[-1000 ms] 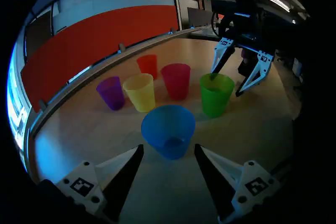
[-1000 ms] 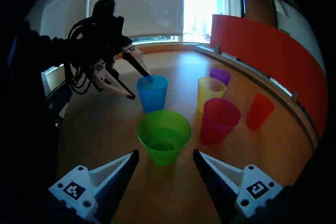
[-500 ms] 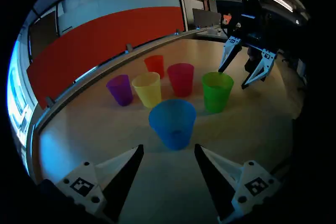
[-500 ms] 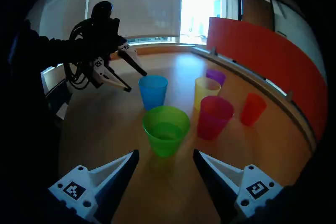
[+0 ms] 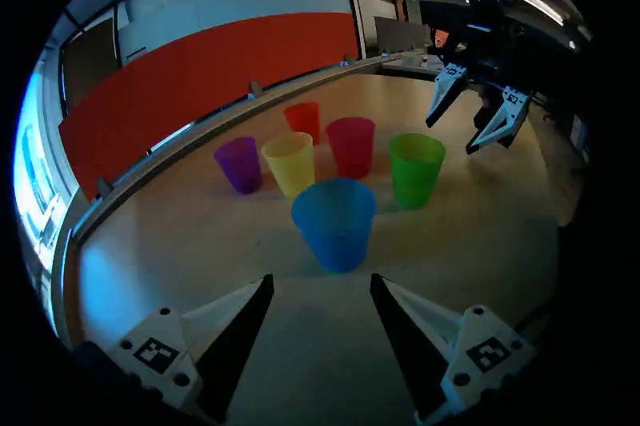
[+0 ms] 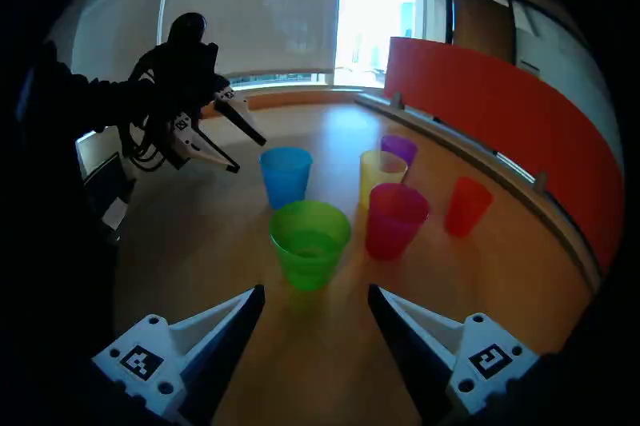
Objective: Pour water
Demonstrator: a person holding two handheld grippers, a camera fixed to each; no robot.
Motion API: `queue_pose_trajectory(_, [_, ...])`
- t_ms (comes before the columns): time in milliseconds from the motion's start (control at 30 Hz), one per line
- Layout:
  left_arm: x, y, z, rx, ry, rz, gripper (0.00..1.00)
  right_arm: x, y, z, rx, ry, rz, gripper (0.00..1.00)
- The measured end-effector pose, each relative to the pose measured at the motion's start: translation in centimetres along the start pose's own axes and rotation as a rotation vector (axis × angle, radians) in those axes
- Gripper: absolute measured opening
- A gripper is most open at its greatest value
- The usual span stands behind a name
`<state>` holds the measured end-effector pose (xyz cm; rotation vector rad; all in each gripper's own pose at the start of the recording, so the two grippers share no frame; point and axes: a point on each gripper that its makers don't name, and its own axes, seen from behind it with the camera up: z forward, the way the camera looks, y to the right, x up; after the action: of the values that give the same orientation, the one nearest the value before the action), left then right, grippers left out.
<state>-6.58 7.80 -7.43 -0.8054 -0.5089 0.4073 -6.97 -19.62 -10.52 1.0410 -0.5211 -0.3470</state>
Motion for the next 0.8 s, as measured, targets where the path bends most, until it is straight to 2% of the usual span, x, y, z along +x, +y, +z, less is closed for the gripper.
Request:
queue_pose_trajectory(200, [0.0, -0.8, -0.5, 0.036, 0.02, -0.011, 0.89, 0.3, 0.9, -0.5, -0.041, 0.013, 0.023, 1.0])
queue_pose_trajectory(467, [-0.2, -2.1, -1.2, 0.083, 0.044, -0.055, 0.89, 0.4, 2.1, -1.4, -0.097, 0.04, 0.088, 1.0])
queue_pose_trajectory(800, [-0.1, -5.2, -2.6, 0.189, 0.092, -0.122, 0.89, 1.0, 4.3, -2.5, -0.188, 0.084, 0.126, 1.0])
